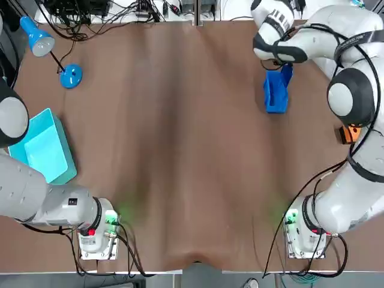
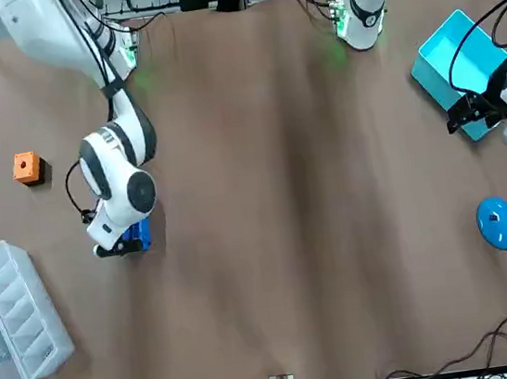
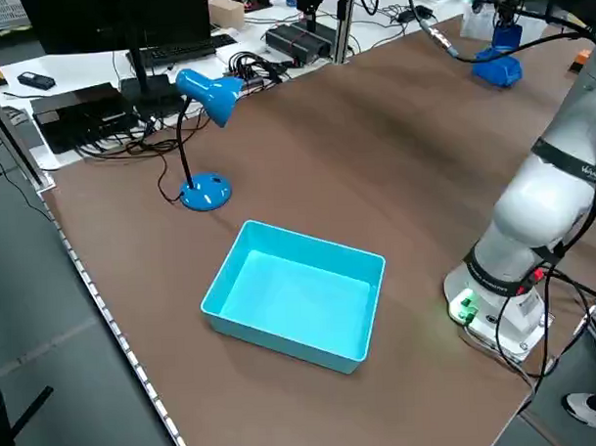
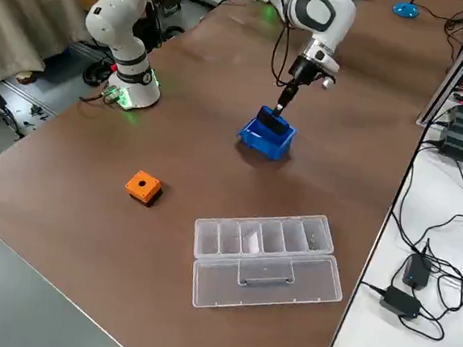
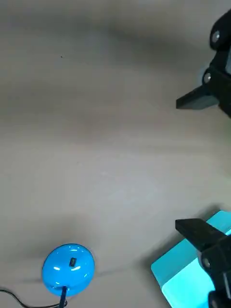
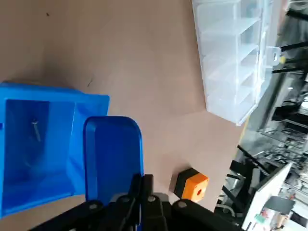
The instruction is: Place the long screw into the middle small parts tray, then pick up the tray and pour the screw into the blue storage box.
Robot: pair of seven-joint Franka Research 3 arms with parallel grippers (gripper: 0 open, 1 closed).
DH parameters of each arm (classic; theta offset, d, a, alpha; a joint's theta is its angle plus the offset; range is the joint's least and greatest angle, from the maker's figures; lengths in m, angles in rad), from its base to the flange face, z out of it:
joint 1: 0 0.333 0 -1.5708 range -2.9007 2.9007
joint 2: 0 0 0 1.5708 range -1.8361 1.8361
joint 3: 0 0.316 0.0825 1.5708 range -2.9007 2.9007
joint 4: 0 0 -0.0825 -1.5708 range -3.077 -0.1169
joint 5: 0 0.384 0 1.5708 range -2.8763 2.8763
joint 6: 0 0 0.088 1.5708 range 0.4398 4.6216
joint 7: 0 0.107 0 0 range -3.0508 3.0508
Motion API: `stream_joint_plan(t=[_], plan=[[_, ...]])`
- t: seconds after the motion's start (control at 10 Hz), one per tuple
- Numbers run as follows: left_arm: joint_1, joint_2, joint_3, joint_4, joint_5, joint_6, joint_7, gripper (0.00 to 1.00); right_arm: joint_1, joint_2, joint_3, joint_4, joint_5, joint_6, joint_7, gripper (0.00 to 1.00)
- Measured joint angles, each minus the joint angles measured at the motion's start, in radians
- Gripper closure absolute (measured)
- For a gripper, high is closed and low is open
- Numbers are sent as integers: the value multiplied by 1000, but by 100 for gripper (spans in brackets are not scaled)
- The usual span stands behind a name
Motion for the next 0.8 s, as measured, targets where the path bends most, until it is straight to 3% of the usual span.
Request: stream_joint_plan(t=[0.2,0.4,0.8], plan=[[0,0,0,0,0,0,0,0,-38,-44,0,32,136,3,-102,97],[0,0,0,0,0,0,0,0,-38,-74,8,58,336,22,-131,97],[0,0,0,0,0,0,0,0,-26,-66,16,66,776,211,-158,97]])
